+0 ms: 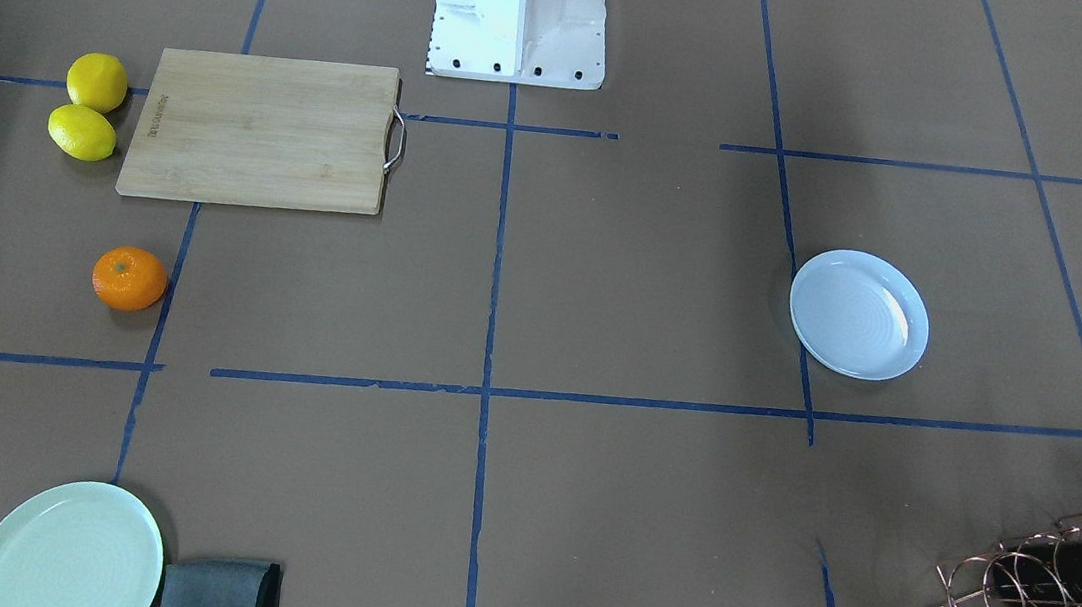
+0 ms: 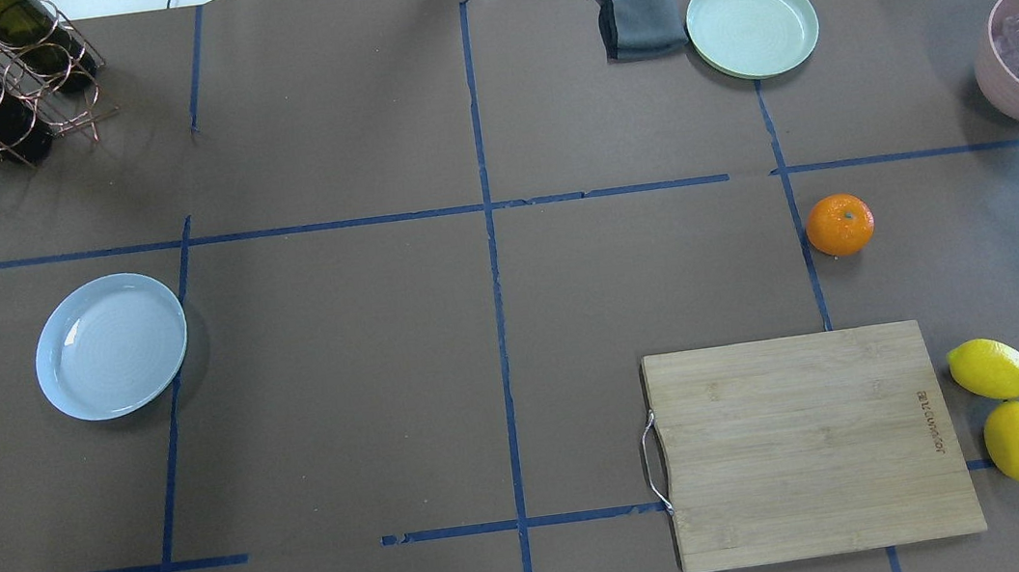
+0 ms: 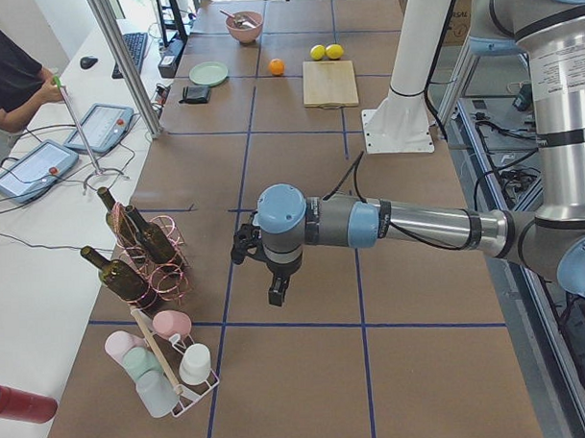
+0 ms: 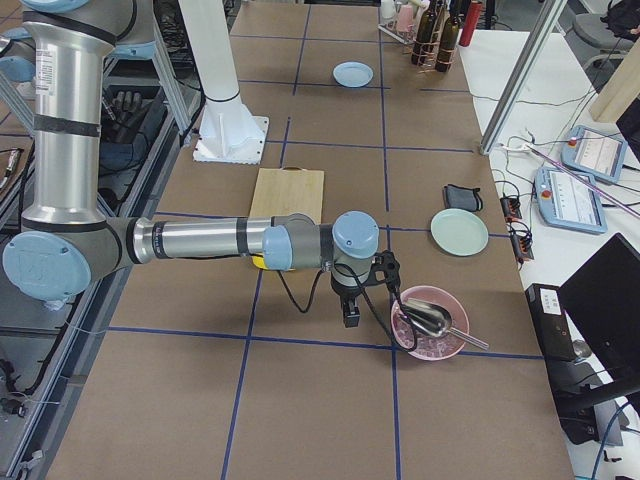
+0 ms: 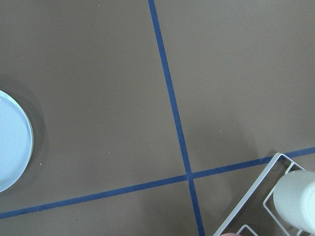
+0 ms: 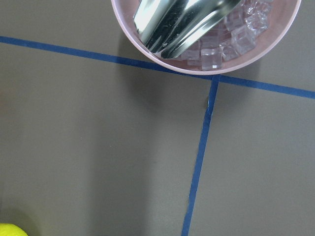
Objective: Pick orange to plate
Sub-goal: 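Move the left gripper down toward the light blue plate's rim, then grip the rim of the light blue plate with the left gripper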
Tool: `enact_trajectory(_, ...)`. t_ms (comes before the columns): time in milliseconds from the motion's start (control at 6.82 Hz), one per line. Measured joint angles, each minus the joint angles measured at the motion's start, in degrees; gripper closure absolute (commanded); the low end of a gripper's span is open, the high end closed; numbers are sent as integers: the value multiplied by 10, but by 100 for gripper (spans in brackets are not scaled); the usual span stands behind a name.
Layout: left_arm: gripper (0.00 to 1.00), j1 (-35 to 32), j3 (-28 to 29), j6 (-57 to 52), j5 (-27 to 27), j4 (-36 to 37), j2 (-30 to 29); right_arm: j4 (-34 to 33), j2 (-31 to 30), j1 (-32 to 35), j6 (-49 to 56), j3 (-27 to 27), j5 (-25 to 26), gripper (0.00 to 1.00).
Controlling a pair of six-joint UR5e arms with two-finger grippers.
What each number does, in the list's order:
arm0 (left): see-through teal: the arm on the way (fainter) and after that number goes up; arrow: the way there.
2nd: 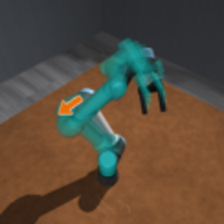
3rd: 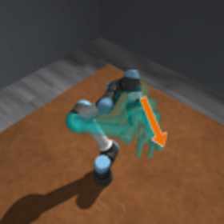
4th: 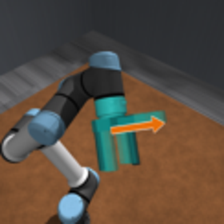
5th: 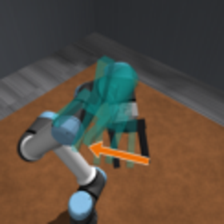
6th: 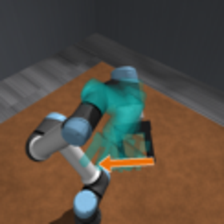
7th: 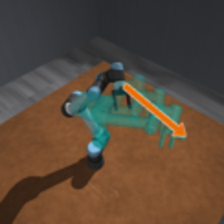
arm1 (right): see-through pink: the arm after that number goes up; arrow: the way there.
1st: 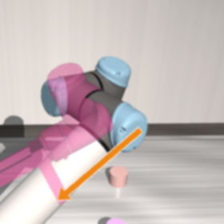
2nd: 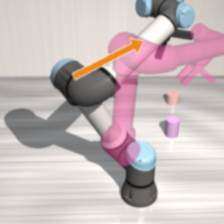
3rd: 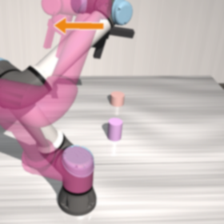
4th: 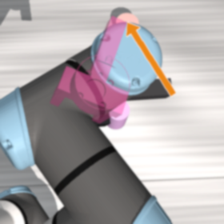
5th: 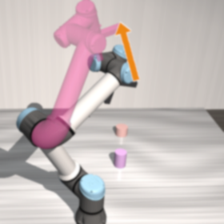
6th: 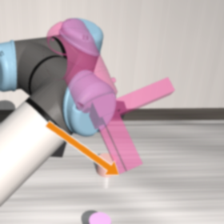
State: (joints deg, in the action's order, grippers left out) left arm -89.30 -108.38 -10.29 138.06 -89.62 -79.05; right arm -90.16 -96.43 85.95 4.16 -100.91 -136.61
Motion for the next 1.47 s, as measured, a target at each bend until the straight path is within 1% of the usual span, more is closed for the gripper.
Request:
enact_trajectory(147, 0, 10, 2, 18, 11, -40, 3, 1, -1, 0, 1, 0, 0, 0)
enact_trajectory(293, 0, 38, 4, 66, 28, -68, 4, 7, -3, 0, 1, 1, 0, 0)
enact_trajectory(440, 0, 90, 10, 149, 36, -108, 3, 21, -5, 0, 1, 4, 0, 0)
enact_trajectory(586, 0, 140, 26, 246, 38, -170, 2, 29, -6, -1, 0, 8, -1, 0)
enact_trajectory(733, 0, 184, 59, 349, 37, -263, -1, 34, -7, -1, 0, 11, -2, 0)
enact_trajectory(879, 1, 228, 102, 453, 21, -361, -11, 41, -7, -1, 1, 13, -2, 0)
enact_trajectory(1026, 3, 269, 134, 542, -14, -424, -32, 51, -7, -1, 1, 17, -2, 0)
enact_trajectory(1172, 7, 306, 153, 599, -49, -450, -51, 59, -8, -1, 0, 23, -6, 0)
enact_trajectory(1319, 11, 325, 161, 621, -65, -457, -60, 64, -8, -2, 0, 28, -14, 0)
enact_trajectory(1466, 21, 335, 168, 635, -72, -459, -69, 67, -8, -2, 0, 35, -23, 0)
